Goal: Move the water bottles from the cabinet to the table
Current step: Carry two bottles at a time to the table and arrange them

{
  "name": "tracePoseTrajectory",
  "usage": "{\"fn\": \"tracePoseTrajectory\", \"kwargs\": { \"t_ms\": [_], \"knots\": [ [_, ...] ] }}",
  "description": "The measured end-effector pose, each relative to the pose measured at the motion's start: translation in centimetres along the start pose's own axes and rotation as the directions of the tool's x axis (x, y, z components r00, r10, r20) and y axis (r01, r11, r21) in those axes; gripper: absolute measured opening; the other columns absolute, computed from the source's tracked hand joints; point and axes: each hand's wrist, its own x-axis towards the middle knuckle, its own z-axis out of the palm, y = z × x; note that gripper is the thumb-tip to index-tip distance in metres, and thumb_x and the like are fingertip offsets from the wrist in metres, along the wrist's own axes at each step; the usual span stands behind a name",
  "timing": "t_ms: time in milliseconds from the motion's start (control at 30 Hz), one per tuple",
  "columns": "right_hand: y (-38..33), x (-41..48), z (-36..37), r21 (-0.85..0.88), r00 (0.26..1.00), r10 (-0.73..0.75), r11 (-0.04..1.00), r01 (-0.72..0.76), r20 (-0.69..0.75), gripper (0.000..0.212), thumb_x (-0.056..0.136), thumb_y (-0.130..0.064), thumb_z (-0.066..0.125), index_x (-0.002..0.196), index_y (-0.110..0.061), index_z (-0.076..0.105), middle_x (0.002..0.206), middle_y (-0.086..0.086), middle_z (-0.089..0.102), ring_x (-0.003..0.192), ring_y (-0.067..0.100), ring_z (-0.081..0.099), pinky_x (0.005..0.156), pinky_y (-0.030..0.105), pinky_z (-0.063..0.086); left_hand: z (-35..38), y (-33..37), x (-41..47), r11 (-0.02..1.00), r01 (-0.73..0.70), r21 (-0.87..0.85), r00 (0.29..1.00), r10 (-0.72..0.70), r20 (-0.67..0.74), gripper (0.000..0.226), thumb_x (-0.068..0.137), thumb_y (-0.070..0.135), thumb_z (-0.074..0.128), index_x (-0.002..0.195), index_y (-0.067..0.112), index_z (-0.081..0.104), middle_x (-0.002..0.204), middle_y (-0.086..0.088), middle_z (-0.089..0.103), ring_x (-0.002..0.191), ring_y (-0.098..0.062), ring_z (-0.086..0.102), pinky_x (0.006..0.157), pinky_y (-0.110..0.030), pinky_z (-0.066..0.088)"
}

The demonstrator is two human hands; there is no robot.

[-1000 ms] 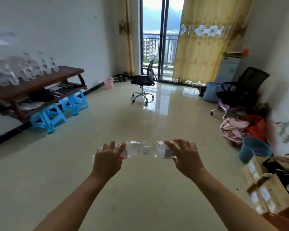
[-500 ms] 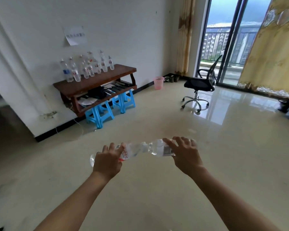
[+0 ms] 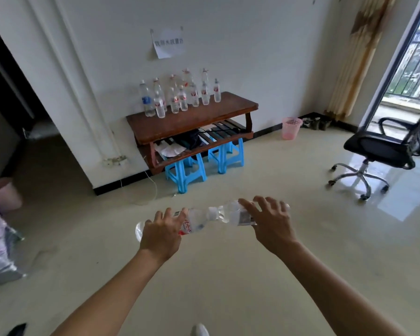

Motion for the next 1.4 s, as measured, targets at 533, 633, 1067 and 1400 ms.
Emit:
{"fn": "tracePoseTrajectory", "kwargs": {
  "t_ms": [533,633,1067,1400],
  "knots": [
    [4.2,38.9,9.5,-0.034,0.996,0.055,0.998,-0.057,-0.074,0.077,0.062,-0.005,0.076,0.131,-0.032,0.06,0.113,0.003,0.062,0.094,0.035,0.059,0.082,0.052,0.046,6.0,-15.2,39.0,0.999,-0.049,0.024,0.999,0.048,0.011,0.086,0.05,0.015,0.085,0.128,0.022,0.05,0.089,-0.013,0.057,0.071,-0.036,0.058,0.049,-0.043,0.052],
    [6.9,46.1,13.0,-0.031,0.997,0.037,0.999,-0.039,-0.062,0.076,0.062,-0.006,0.079,0.132,-0.032,0.061,0.115,0.005,0.063,0.097,0.036,0.059,0.084,0.055,0.046,8.3,-16.4,47.1,0.997,-0.064,0.04,0.998,0.064,0.005,0.085,0.052,0.022,0.089,0.127,0.022,0.051,0.089,-0.013,0.057,0.071,-0.036,0.058,0.049,-0.041,0.049],
    [16.4,80.4,20.9,0.149,0.999,-0.005,0.989,0.01,-0.032,0.079,0.071,-0.009,0.081,0.14,-0.032,0.048,0.124,0.011,0.06,0.107,0.038,0.058,0.09,0.06,0.047,10.6,-22.8,78.9,0.994,0.079,0.079,0.997,-0.079,-0.004,0.081,0.054,0.018,0.086,0.13,0.018,0.061,0.092,-0.014,0.057,0.071,-0.036,0.058,0.048,-0.042,0.052],
    [17.4,98.5,30.5,0.102,0.997,-0.076,0.992,0.072,0.031,0.092,0.066,-0.008,0.086,0.14,-0.037,0.041,0.123,0.007,0.06,0.106,0.035,0.06,0.09,0.063,0.049,19.3,-29.1,95.8,0.995,0.099,-0.028,0.994,-0.098,0.05,0.09,0.049,0.031,0.093,0.13,0.021,0.057,0.094,-0.011,0.06,0.072,-0.032,0.061,0.045,-0.037,0.052]
  ]
}}
